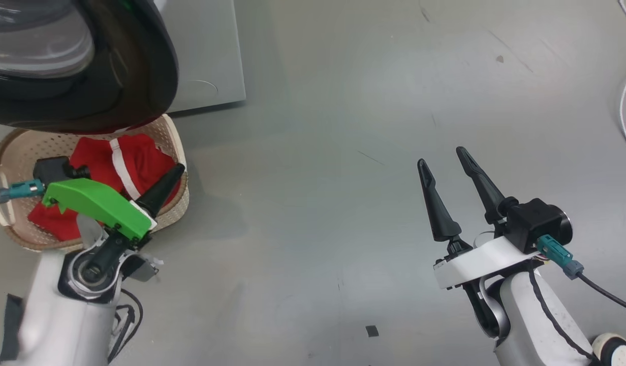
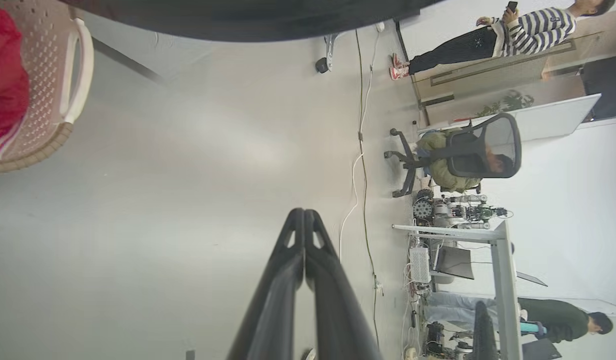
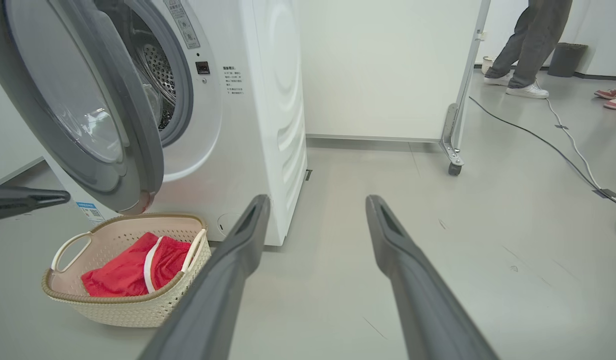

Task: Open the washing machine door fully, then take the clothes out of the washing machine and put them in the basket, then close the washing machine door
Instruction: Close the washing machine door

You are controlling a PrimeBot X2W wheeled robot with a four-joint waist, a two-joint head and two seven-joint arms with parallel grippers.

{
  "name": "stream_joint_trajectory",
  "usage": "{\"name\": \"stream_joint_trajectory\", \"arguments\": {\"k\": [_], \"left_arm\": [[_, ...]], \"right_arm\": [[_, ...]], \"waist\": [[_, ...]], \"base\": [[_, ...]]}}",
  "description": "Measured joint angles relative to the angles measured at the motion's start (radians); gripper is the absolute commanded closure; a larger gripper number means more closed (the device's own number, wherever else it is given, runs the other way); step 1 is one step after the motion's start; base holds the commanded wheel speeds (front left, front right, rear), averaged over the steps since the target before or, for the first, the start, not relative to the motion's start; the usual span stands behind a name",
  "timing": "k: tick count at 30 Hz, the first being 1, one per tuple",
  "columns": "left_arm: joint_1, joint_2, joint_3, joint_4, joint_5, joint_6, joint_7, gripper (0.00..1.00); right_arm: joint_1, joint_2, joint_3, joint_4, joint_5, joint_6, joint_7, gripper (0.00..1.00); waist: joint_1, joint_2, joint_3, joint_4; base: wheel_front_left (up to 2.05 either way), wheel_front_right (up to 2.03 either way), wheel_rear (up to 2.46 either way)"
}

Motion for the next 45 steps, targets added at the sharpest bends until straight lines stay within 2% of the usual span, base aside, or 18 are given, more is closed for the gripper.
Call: {"name": "stream_joint_trajectory", "arguments": {"k": [6,15,24,32,38,39,40,45], "left_arm": [[0.047,0.038,-0.064,-0.033,0.166,-0.008,-0.094,1.0],[0.106,0.099,-0.098,-0.111,0.386,-0.009,-0.323,1.0],[0.204,0.108,-0.083,-0.142,0.516,-0.009,-0.558,1.0],[0.29,0.125,-0.063,-0.151,0.624,-0.002,-0.732,1.0],[0.333,0.126,-0.066,-0.152,0.689,0.025,-0.739,0.99],[0.34,0.126,-0.067,-0.153,0.701,0.029,-0.739,0.31],[0.347,0.126,-0.069,-0.153,0.713,0.036,-0.739,0.0],[0.378,0.116,-0.079,-0.153,0.749,0.046,-0.737,0.0]], "right_arm": [[0.018,-0.015,-0.018,0.009,-0.007,0.0,0.0,0.0],[0.046,-0.023,-0.024,0.012,-0.015,0.002,0.0,0.0],[0.073,-0.028,-0.025,0.011,-0.022,0.01,0.0,0.0],[0.084,-0.027,-0.009,0.015,-0.025,0.018,0.0,0.0],[0.092,-0.028,-0.008,0.015,-0.026,0.019,0.0,0.0],[0.092,-0.028,-0.008,0.015,-0.026,0.019,0.0,0.0],[0.092,-0.028,-0.008,0.015,-0.026,0.019,0.0,0.0],[0.093,-0.028,-0.007,0.015,-0.031,0.019,0.0,0.0]], "waist": [[0.0,0.0,-0.051,0.058],[0.0,0.0,-0.123,0.145],[0.0,0.0,-0.185,0.207],[0.0,0.0,-0.224,0.23],[0.0,0.0,-0.234,0.232],[0.0,0.0,-0.235,0.233],[0.0,0.0,-0.236,0.234],[0.0,0.0,-0.244,0.238]], "base": [[0.0,0.0,0.0],[0.0,0.0,0.0],[0.0,0.0,0.0],[0.0,0.0,0.0],[0.0,0.0,0.0],[0.0,0.0,0.0],[0.0,0.0,0.0],[0.0,0.0,0.0]]}}
